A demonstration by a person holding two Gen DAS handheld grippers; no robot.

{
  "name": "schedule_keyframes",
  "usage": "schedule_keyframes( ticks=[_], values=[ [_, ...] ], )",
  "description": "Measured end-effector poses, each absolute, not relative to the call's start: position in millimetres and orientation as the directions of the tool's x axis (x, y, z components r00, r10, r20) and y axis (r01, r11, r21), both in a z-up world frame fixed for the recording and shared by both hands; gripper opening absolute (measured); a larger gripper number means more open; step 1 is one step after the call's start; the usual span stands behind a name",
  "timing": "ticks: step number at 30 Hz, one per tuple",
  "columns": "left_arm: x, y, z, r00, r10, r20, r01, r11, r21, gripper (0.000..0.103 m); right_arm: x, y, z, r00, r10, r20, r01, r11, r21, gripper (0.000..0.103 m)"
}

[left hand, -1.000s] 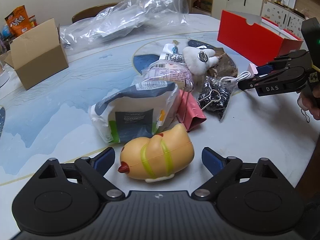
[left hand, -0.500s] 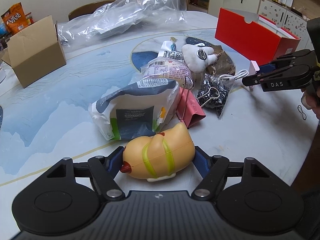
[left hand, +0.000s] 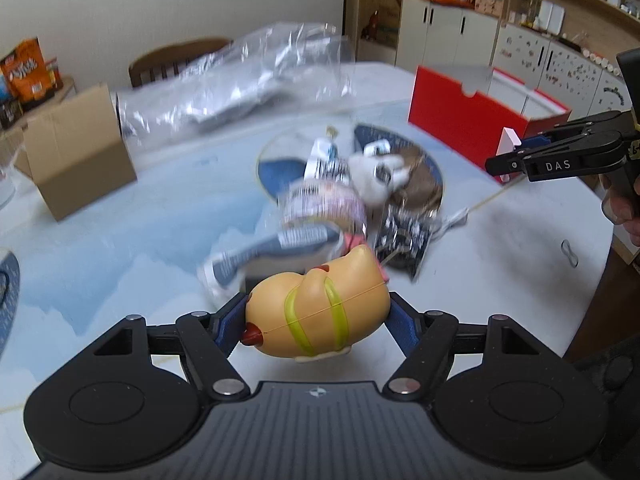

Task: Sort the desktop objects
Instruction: 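Carry the chick toy and pink pad into the red shoebox with both tools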

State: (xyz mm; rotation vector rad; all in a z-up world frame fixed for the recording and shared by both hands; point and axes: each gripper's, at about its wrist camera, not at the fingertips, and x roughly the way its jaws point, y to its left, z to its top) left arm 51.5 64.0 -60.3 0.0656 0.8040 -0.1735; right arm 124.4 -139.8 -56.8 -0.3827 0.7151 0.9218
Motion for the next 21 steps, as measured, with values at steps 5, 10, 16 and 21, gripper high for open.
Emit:
schedule_keyframes(
  ticks=[5, 10, 16, 21],
  values=[
    [55.0, 64.2, -38.7, 0.716, -0.129, -0.686, 0.175, 0.985, -0.004, 0.072, 125.6, -148.4, -28.6, 0.418, 0.589, -0.691, -0.821, 0.570, -0.011, 0.038],
    [64.1, 55.2, -20.3, 0.731, -0.152, -0.665, 0.191, 0.981, -0.014, 0.072, 136.7, -158.8, -7.5, 0.423, 0.586, -0.691, -0.812, 0.584, -0.001, 0.038],
    [77.3, 29.4, -10.4, 0.733, -0.172, -0.658, 0.226, 0.974, -0.003, 0.072, 157.3, -174.4, 8.4, 0.431, 0.596, -0.677, -0.809, 0.588, 0.003, 0.038],
    [96.9, -0.4, -2.0, 0.740, -0.162, -0.653, 0.212, 0.977, -0.002, 0.072, 182.3, -188.1, 13.6, 0.416, 0.618, -0.667, -0.821, 0.571, 0.018, 0.038]
  ],
)
